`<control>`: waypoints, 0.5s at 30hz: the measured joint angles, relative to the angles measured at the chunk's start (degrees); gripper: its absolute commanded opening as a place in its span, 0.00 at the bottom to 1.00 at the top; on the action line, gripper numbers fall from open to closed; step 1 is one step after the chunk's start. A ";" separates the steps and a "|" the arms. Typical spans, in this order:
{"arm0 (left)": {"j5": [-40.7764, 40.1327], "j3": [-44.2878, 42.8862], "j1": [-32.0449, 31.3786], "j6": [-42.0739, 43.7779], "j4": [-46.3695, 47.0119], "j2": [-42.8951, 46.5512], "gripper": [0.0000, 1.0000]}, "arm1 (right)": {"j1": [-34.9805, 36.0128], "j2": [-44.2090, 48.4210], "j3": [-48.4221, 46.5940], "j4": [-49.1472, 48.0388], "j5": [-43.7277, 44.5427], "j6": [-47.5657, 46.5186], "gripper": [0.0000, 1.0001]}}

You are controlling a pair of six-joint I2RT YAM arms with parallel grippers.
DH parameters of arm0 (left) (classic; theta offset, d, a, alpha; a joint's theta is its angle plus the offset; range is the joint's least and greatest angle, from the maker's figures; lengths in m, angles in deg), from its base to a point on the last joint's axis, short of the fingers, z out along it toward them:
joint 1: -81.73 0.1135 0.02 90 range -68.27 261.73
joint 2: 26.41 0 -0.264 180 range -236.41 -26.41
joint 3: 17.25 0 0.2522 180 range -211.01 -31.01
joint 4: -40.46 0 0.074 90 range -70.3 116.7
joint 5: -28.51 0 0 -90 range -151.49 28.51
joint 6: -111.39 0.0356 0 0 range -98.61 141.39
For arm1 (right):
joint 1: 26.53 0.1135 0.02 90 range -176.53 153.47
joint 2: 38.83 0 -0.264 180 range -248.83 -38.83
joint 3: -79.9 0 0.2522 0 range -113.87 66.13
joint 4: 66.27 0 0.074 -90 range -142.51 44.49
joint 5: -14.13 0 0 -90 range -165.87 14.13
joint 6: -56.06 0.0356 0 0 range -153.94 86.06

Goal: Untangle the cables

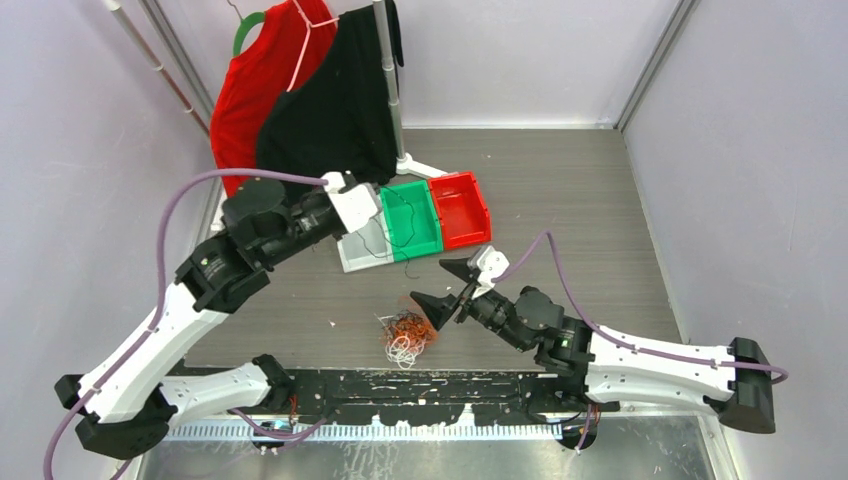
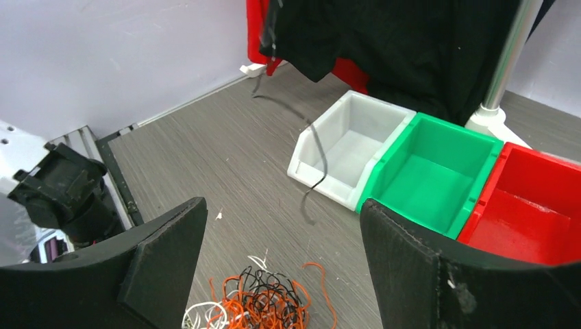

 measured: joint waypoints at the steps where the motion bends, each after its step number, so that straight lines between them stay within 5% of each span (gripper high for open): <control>1: -1.29 1.03 0.00 0.52 -0.44 -0.22 0.00 | 0.00 1.20 -0.28 1.49 -0.52 -0.39 0.87; 15: -1.31 5.44 0.00 -0.09 -7.02 -1.01 0.00 | -1.57 -6.75 -9.07 4.00 -1.20 -3.87 0.82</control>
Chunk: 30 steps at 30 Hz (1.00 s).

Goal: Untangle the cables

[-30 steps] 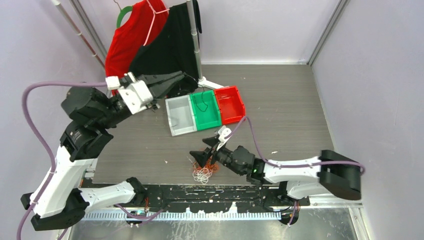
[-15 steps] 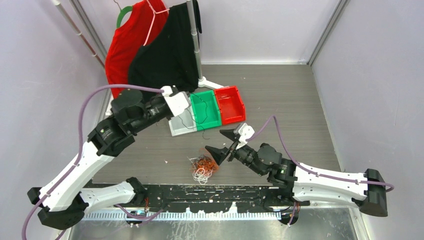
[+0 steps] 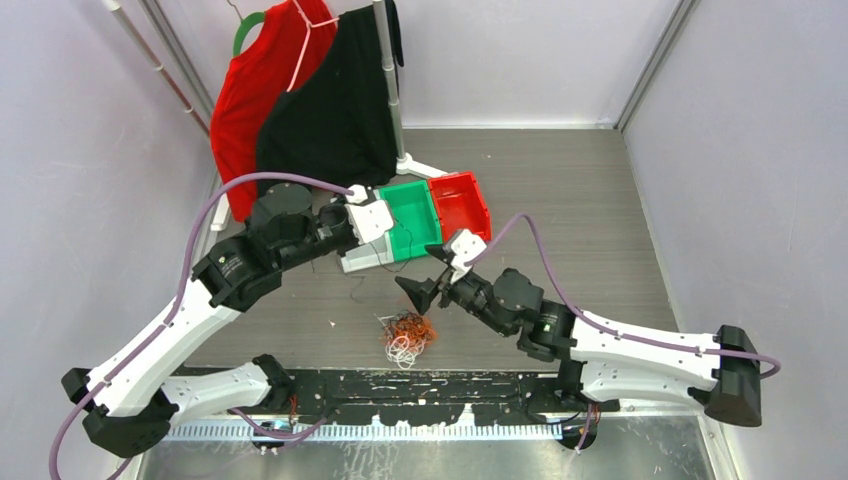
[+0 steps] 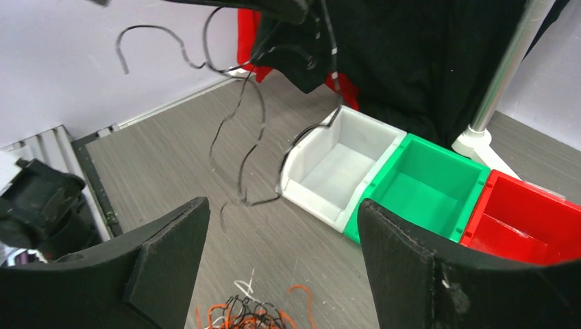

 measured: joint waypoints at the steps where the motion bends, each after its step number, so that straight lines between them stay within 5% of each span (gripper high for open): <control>1: 0.39 0.00 0.00 -0.17 -0.22 0.00 0.00 | -0.92 -1.27 -0.48 -0.50 -0.48 0.15 0.80; 13: 6.75 -0.98 0.07 -2.08 -4.90 -1.07 0.00 | -14.10 -16.37 -5.90 -6.67 -11.72 8.41 0.59; 30: -6.47 -4.55 14.25 4.76 4.59 -22.01 0.00 | -18.34 -22.97 -7.67 -5.09 -5.42 9.66 0.73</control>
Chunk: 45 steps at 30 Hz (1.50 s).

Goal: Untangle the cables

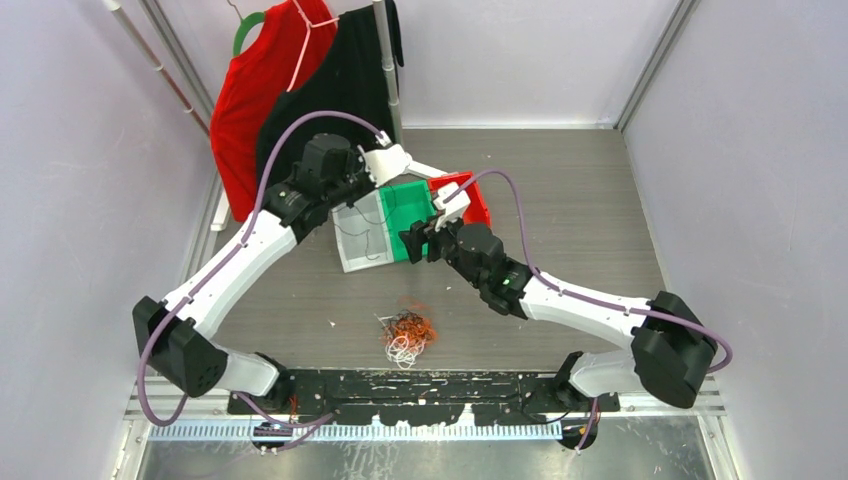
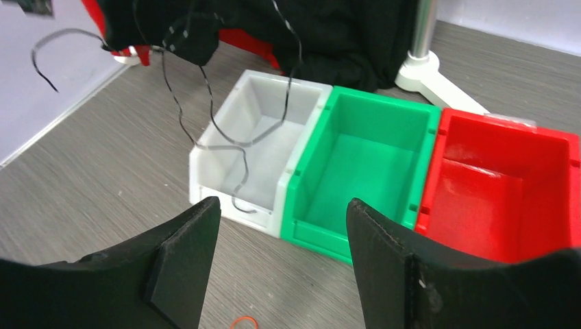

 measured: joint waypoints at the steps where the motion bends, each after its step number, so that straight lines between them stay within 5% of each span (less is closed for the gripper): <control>1: -0.15 -0.35 0.50 -0.02 0.81 -0.35 0.00 | -0.20 0.37 0.52 0.13 0.33 -0.02 0.73; 17: 0.13 1.25 3.78 4.52 13.55 -6.29 0.00 | -2.54 5.18 6.43 2.82 1.33 0.24 0.71; 45: -5.75 11.13 4.42 8.02 15.85 -16.90 0.00 | -4.00 7.85 10.12 4.13 1.49 2.16 0.70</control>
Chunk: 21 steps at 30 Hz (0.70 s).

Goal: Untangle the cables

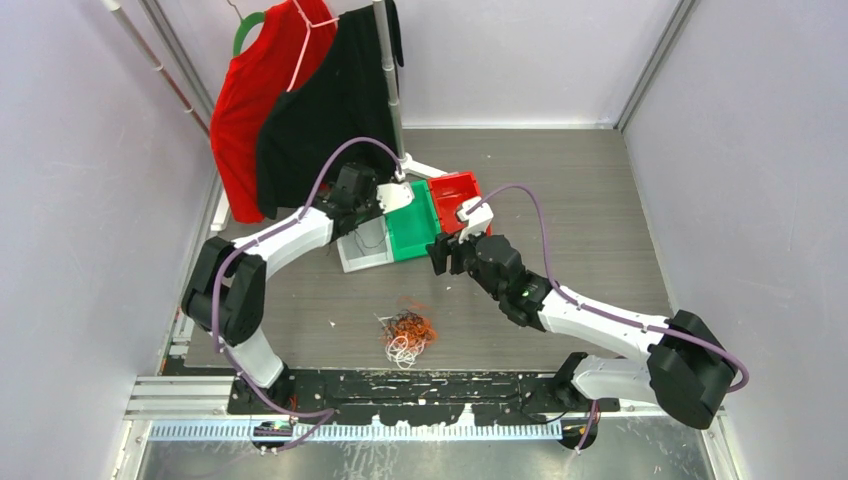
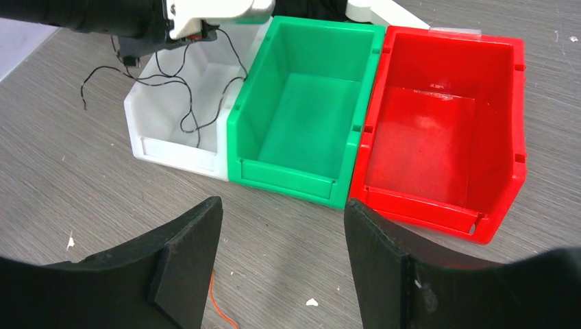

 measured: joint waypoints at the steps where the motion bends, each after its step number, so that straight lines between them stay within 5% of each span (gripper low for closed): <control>1: -0.39 0.28 0.00 0.33 0.26 -0.63 0.00 | -0.04 0.00 0.07 0.11 0.00 0.00 0.70; 17: -0.74 0.07 0.00 -5.07 2.49 -8.13 0.01 | -0.85 1.11 1.46 1.66 0.24 0.15 0.70; 19: -0.50 -0.70 0.00 -6.21 1.62 -8.17 0.10 | -0.90 1.11 1.46 1.70 0.24 0.13 0.70; 21: 0.17 -2.91 0.00 -7.30 -0.70 -8.17 0.33 | -0.96 1.11 1.46 1.70 0.22 0.11 0.70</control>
